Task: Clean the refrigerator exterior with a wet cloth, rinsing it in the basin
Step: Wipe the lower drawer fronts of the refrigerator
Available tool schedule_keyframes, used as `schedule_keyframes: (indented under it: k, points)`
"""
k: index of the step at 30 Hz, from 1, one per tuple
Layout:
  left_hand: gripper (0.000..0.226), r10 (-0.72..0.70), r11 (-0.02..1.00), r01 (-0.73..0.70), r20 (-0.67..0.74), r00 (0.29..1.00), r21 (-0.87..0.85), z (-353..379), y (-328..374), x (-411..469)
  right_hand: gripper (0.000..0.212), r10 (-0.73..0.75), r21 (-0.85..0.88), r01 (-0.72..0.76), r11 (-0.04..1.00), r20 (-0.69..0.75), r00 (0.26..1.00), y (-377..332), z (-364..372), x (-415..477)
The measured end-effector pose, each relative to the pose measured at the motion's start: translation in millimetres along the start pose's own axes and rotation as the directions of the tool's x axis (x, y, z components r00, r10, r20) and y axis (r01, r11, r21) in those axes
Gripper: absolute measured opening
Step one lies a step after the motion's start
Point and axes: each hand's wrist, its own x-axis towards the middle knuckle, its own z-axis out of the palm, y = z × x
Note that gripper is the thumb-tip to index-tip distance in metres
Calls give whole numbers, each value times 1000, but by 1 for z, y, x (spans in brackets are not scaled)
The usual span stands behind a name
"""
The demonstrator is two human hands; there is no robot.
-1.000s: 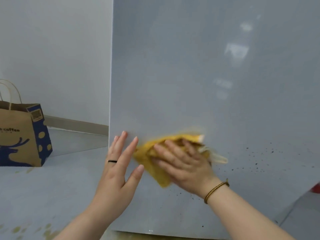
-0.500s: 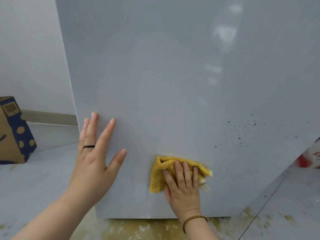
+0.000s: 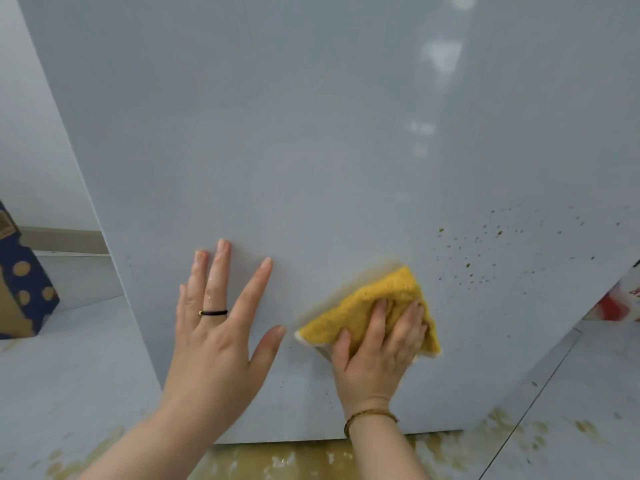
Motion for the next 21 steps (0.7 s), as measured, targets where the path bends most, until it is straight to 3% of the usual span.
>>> schedule_keyframes:
  k: [7,11,15,18,21]
  points:
    - [60,-18,999,18,-8,1000,28,1,2,-1,51,17,9,-18,1000,82,997,13,-4,-22]
    - [58,37,994,-33,-35,999,101,1,5,-1,50,-64,55,64,996,-7,998,4,-8,36]
    - [57,146,982,-137,-57,988,129,-1,17,6,49,-36,58,46,997,-153,988,-4,-16,93]
    - [58,185,976,-184,6,983,116,3,21,8,51,28,31,-23,999,-175,984,4,-14,85]
    - [59,166,974,-173,56,985,147,6,18,4,56,215,63,-209,976,-105,971,12,-10,45]
